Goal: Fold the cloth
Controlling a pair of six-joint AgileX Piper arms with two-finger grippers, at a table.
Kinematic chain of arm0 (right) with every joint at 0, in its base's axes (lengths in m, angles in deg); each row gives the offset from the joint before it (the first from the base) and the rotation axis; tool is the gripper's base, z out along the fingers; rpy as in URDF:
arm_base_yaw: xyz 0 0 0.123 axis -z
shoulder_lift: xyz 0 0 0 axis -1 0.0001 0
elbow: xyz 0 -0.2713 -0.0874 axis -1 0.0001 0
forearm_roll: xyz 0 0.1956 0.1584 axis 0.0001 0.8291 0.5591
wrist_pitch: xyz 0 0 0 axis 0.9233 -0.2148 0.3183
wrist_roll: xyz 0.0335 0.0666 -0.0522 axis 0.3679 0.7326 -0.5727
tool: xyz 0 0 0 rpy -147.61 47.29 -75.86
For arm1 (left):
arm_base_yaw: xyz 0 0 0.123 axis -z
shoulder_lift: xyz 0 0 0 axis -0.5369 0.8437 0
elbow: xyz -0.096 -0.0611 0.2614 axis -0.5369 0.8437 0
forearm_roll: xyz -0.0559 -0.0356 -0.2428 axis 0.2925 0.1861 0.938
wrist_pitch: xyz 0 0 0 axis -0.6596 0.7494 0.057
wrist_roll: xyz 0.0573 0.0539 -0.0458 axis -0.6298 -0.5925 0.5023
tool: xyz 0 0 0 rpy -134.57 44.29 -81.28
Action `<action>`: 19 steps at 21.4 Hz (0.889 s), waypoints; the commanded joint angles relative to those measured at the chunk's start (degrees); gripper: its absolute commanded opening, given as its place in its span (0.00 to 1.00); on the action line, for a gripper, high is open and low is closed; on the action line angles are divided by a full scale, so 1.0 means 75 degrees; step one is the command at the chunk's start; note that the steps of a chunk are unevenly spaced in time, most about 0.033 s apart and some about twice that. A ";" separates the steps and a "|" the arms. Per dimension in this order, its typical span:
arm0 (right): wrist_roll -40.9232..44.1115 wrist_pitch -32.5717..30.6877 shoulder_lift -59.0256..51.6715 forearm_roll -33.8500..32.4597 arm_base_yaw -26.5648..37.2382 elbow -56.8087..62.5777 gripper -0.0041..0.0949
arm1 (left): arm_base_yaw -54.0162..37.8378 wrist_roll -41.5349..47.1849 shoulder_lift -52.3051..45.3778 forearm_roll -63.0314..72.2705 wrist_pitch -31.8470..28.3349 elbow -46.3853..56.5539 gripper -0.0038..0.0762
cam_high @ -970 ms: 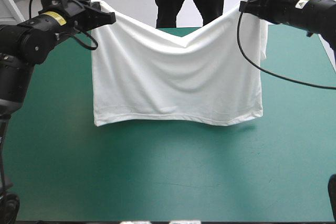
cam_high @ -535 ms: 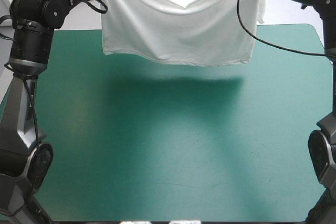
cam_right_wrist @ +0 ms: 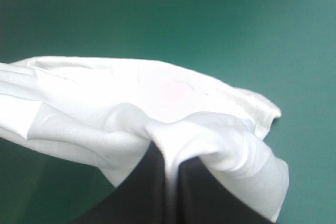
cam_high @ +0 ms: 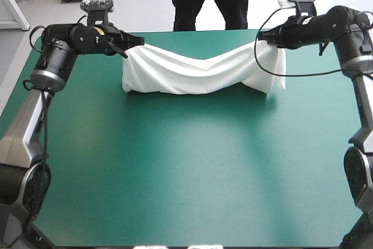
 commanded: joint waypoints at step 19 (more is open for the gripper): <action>0.0091 -0.0797 -0.3701 -0.0811 -0.0817 0.6229 0.02 | 0.0860 -0.0335 -0.4329 -0.0067 0.0683 0.6568 0.04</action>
